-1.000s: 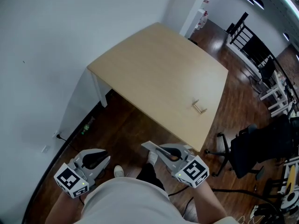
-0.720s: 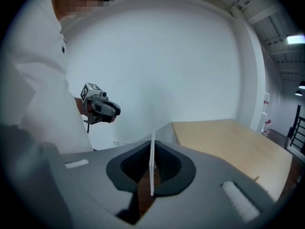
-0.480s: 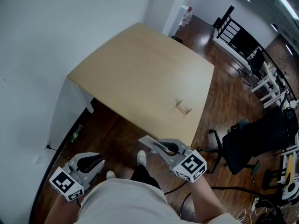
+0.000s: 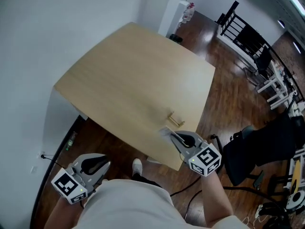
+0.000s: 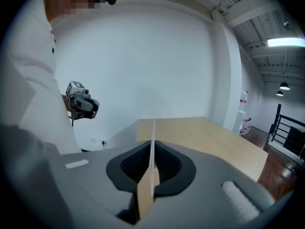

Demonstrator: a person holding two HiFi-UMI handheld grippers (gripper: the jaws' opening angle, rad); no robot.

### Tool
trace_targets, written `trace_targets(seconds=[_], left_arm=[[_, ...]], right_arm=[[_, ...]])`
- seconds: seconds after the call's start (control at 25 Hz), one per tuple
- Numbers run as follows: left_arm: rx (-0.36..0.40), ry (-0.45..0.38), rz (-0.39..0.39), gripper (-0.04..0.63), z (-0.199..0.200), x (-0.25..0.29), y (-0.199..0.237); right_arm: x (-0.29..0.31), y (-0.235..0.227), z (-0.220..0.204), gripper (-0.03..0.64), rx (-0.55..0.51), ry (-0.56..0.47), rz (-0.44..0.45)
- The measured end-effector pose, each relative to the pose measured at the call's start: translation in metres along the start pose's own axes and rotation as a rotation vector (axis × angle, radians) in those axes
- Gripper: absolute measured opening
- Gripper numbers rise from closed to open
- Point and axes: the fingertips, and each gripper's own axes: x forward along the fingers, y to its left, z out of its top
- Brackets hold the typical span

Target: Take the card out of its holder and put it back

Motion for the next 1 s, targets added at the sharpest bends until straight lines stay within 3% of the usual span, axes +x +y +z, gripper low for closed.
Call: trace_targets(seconds=[0.48,0.72,1.0], left_arm=[[-0.003,0.048,0.016,0.063,0.022,0.102,0.016],[-0.013,0.079,0.039,0.063,0.029,0.121,0.024],[-0.031,0.097,0.069,0.063,0.030,0.130,0.033]], right_arm=[[0.012,-0.148,-0.055,0.021,0.052,0.025,-0.053],[0.033,-0.185,-0.082,0.021,0.073,0.061,-0.039],[0.044,-0.197,-0.103,0.021,0.100,0.087,-0.027]])
